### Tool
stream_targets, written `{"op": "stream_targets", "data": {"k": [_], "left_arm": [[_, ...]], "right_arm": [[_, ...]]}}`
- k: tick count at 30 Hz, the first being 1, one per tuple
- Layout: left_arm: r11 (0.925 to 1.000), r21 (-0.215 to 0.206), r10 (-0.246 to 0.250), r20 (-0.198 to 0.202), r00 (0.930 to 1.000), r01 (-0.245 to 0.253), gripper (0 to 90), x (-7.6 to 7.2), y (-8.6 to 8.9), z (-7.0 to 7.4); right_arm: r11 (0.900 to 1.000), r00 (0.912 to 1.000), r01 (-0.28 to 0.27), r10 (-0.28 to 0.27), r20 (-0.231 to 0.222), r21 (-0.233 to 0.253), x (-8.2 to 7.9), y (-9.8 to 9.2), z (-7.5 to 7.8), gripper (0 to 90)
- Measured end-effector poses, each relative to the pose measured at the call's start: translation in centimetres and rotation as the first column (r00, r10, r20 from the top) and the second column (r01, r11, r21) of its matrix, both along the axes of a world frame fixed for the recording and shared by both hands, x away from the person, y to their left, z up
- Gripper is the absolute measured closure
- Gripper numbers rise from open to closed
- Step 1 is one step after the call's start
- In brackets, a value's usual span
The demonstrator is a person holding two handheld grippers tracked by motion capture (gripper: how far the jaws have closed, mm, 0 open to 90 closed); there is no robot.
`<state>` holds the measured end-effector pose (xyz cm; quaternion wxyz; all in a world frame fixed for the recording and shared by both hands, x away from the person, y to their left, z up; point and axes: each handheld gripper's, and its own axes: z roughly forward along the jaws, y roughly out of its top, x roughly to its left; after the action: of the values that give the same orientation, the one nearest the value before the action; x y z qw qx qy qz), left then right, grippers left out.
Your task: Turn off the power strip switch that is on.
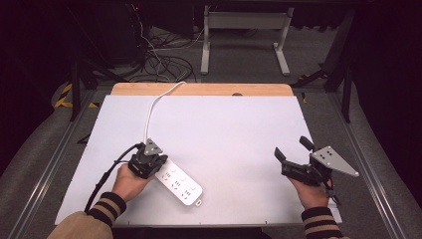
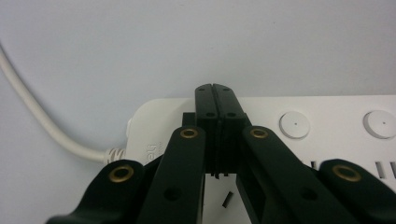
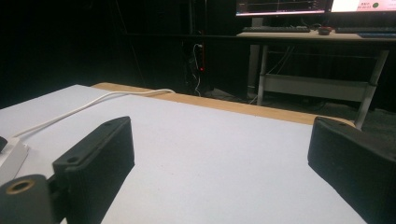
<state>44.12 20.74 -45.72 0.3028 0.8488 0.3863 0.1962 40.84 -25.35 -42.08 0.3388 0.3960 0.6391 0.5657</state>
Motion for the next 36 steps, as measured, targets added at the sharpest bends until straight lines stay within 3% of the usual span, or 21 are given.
{"op": "stream_targets", "data": {"k": [7,16,36], "left_arm": [[0.9999,-0.011,0.0,-0.019,0.9998,0.0,90.0,0.1,0.02,-0.01],[1.0,0.003,-0.001,-0.002,1.0,0.001,90.0,-0.03,-0.05,-0.04],[1.0,0.004,-0.002,-0.003,1.0,0.002,90.0,-0.08,-0.1,-0.05]], "right_arm": [[1.0,1.0,0.001,-0.001,0.007,0.003,-0.1,-0.06,0.11,7.9],[1.0,1.0,-0.002,0.002,-0.004,0.0,0.05,0.12,0.02,7.8],[1.0,0.9999,0.002,-0.002,-0.011,-0.005,0.15,0.16,-0.05,7.9]]}}
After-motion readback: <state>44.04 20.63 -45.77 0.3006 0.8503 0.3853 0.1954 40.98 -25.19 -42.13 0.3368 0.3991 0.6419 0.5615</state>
